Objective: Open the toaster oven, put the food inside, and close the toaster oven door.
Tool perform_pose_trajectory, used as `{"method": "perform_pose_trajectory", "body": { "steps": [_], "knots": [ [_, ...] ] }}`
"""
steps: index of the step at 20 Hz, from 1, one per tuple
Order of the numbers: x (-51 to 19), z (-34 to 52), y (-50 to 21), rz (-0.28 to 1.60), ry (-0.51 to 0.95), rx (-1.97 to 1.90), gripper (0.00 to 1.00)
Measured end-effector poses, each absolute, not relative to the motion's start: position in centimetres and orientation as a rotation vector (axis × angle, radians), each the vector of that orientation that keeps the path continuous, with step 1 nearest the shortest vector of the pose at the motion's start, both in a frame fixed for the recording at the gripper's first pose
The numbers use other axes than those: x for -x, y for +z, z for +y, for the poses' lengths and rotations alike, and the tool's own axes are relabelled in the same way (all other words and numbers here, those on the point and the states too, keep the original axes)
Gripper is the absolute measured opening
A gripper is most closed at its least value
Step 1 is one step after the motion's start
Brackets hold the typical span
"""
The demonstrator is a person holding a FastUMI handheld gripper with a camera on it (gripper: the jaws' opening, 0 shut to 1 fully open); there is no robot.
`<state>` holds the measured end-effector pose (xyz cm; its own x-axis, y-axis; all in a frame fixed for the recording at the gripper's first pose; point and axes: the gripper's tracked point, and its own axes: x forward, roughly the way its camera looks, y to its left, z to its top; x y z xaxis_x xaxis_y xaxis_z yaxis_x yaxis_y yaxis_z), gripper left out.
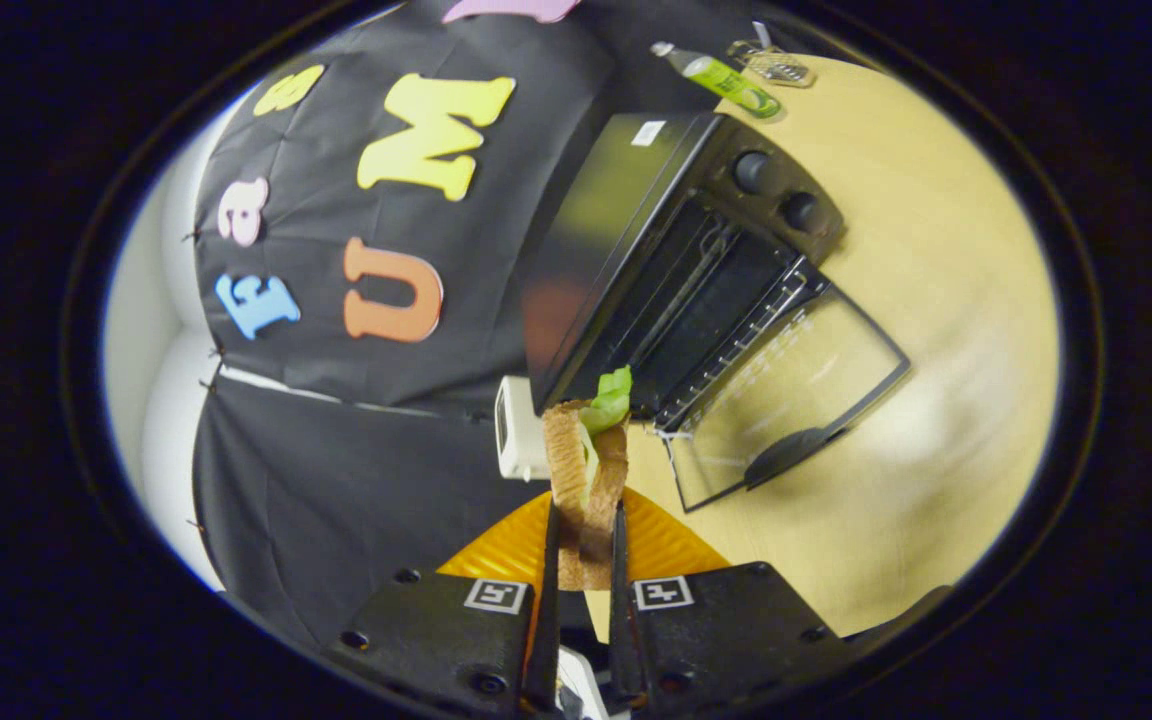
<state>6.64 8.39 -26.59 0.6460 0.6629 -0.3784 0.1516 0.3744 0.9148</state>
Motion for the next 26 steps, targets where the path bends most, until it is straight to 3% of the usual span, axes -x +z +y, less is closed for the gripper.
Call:
{"method": "perform_pose_trajectory", "body": {
  "steps": [13, 20, 24, 26],
  "knots": [
    [-19.7, 7.1, -33.2, 0.41, 0.193, -1.415, 0.25],
    [-22.8, 8.5, -36.4, 0.377, 0.072, -1.435, 0.26],
    [-22.6, 10.8, -35.7, 0.459, 0.096, -1.29, 0.39],
    [-22.2, 11.5, -36.1, 0.525, 0.092, -1.149, 0.53]
  ]
}}
